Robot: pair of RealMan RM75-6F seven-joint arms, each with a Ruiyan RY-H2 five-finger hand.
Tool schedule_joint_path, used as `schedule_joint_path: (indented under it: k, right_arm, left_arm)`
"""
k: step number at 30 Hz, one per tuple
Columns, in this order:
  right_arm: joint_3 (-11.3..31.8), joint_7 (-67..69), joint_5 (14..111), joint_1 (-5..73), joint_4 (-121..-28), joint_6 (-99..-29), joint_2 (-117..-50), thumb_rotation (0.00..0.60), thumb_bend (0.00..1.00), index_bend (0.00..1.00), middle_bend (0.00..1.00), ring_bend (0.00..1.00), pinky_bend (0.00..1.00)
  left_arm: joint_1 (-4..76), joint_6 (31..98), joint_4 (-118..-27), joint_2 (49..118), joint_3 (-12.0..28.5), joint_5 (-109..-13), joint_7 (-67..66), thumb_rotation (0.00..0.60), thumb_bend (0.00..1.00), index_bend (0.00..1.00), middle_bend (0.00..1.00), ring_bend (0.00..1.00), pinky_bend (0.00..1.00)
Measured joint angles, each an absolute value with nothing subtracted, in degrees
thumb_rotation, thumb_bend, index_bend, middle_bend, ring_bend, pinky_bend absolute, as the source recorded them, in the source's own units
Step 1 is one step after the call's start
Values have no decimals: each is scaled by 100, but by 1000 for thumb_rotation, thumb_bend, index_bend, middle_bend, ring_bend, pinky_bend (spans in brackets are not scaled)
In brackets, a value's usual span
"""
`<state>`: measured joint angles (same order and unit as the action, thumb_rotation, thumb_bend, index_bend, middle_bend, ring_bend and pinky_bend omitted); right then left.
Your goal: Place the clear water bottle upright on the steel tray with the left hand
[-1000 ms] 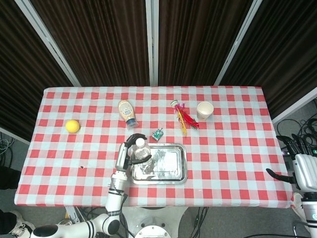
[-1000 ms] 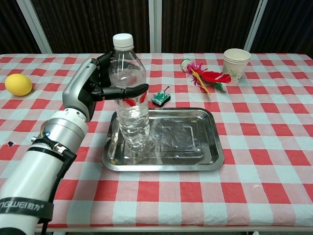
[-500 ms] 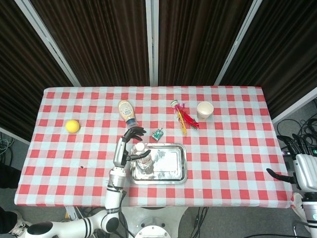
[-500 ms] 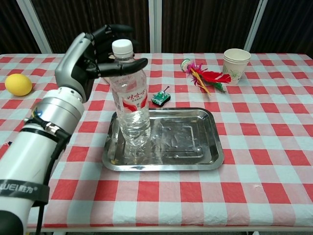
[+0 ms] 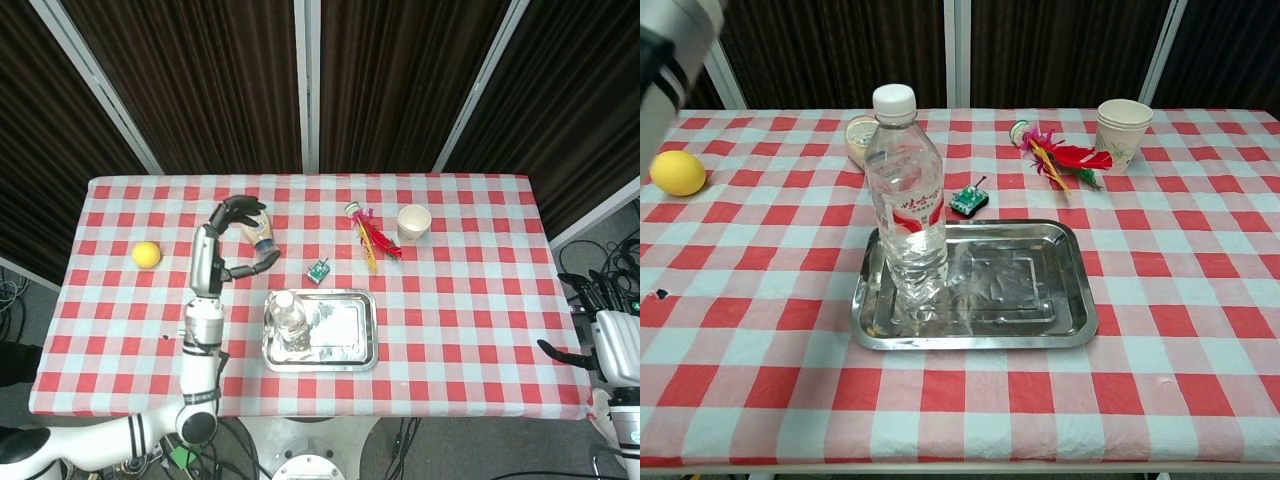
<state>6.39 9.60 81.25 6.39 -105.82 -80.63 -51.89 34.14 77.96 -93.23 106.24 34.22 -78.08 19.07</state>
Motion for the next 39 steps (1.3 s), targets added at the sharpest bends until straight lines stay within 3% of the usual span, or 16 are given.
schedule_joint_path:
  k: [4, 9, 22, 39]
  right_arm:
    - [633, 933, 8113, 650, -10570, -8035, -5205, 600, 45, 163, 158, 0, 44]
    - [624, 841, 8072, 679, -10548, -7966, -5253, 600, 45, 163, 158, 0, 44]
    - [605, 646, 8004, 732, -10521, -7866, -5355, 600, 45, 163, 158, 0, 44]
    - [551, 439, 8047, 775, -10553, -7805, -5438, 600, 45, 163, 158, 0, 44]
  left_arm:
    - [3450, 7670, -9197, 10083, 3711, -7647, 1747, 600, 53, 364, 456, 393, 449]
    - [3276, 7577, -8674, 9418, 3700, -7565, 1671, 600, 72, 392, 455, 387, 440]
    - [2542, 7564, -7430, 8705, 2731, -7389, 1603, 600, 103, 407, 437, 314, 343]
    - [1955, 7694, -7580, 7906, 1625, -7678, 851, 600, 100, 425, 413, 294, 304]
